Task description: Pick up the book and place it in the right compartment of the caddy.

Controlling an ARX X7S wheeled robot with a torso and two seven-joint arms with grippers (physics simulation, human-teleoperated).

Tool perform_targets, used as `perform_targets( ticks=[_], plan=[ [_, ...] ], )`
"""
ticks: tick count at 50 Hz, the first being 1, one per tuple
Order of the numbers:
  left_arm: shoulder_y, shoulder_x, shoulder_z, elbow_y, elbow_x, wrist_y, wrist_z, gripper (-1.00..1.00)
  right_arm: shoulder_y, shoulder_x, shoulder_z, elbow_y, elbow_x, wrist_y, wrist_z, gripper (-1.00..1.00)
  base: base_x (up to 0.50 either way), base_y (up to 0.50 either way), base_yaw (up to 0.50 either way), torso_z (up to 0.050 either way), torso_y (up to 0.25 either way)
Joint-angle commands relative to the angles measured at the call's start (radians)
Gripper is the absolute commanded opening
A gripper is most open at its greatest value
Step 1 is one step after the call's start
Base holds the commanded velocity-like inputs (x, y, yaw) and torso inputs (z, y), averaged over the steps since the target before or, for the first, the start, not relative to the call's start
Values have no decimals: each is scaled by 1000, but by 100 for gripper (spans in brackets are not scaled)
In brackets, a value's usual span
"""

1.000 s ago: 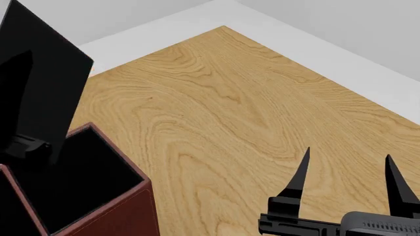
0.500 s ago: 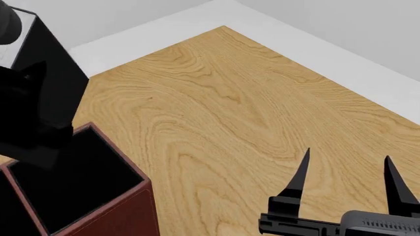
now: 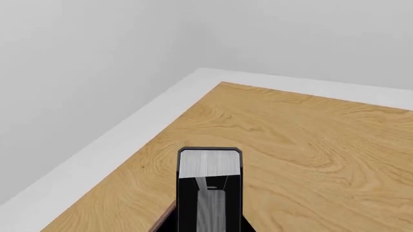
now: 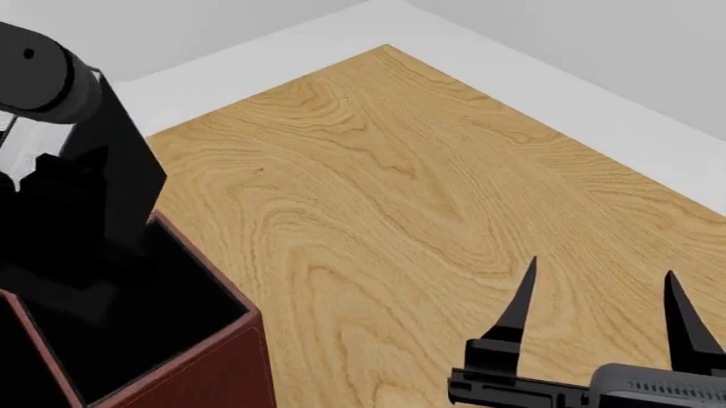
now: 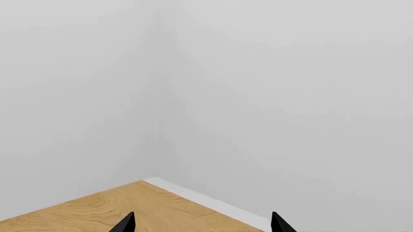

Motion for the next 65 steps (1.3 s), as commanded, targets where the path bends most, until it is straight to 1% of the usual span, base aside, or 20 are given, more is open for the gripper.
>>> perform_targets(
  ticks=[1, 10, 23, 37, 52, 65],
  plan=[
    [5, 13, 20, 2, 20, 39, -18, -100, -1, 0, 4, 4, 10, -5, 0, 100, 0, 0, 0, 0, 10],
    [48, 16, 45, 11, 55, 59, -8, -100, -3, 2, 7, 1, 15, -6, 3, 100, 0, 0, 0, 1, 1],
    [64, 12, 68, 13, 82, 70, -10, -100, -5, 4, 6, 4, 16, -11, 6, 100, 0, 0, 0, 0, 1],
    [74, -12, 84, 15, 116, 83, -13, -100, -2, 6, -1, 7, 17, -9, 9, 100, 0, 0, 0, 0, 1],
    [111, -15, 104, -15, 158, 96, 24, -100, -1, 9, -1, 9, 22, -10, 13, 100, 0, 0, 0, 1, 1],
    [138, -24, 119, -23, 182, 111, 30, -100, -1, 11, -1, 11, 26, -11, 17, 100, 0, 0, 0, 0, 2]
  ],
)
